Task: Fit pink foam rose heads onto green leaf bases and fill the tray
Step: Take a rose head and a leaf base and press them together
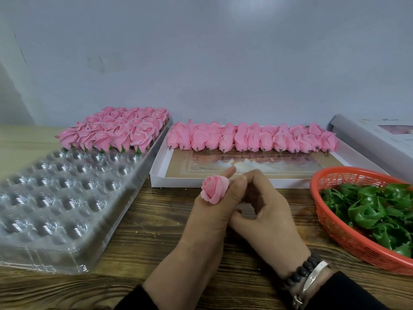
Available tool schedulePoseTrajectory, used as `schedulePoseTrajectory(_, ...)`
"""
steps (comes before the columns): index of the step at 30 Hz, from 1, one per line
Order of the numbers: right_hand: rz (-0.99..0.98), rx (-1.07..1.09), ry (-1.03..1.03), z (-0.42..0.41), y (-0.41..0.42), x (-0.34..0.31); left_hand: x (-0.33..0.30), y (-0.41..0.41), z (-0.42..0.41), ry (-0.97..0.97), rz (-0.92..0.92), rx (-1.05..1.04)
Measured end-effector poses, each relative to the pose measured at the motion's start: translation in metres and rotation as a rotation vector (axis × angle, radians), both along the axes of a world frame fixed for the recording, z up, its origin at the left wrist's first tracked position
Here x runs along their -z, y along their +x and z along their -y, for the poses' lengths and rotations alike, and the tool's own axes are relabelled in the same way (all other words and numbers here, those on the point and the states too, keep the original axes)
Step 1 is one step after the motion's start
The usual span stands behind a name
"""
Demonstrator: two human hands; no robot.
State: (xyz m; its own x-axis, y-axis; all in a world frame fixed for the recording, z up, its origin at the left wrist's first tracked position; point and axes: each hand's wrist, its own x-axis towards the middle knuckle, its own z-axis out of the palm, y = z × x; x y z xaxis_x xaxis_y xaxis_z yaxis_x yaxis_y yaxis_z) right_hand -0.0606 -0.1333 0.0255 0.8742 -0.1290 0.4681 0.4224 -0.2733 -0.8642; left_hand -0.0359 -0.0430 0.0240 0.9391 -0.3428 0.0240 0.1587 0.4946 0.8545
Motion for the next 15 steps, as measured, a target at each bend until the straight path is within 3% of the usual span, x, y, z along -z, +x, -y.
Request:
schedulePoseTrajectory(5, -0.058, 0.004, 0.148, 0.0052, 0.0028, 0.0023, -0.0007, 0.0017, -0.0034, 0.098, 0.096, 0.052)
schedulePoseTrajectory(12, -0.067, 0.099, 0.047, 0.0075, 0.0059, 0.0041, -0.0023, 0.0052, -0.0035, 0.32, 0.353, -0.24)
schedulePoseTrajectory(15, -0.079, 0.101, 0.032, 0.0063, 0.0062, 0.0055, -0.0031, 0.0054, -0.0068, 0.408, 0.364, -0.276)
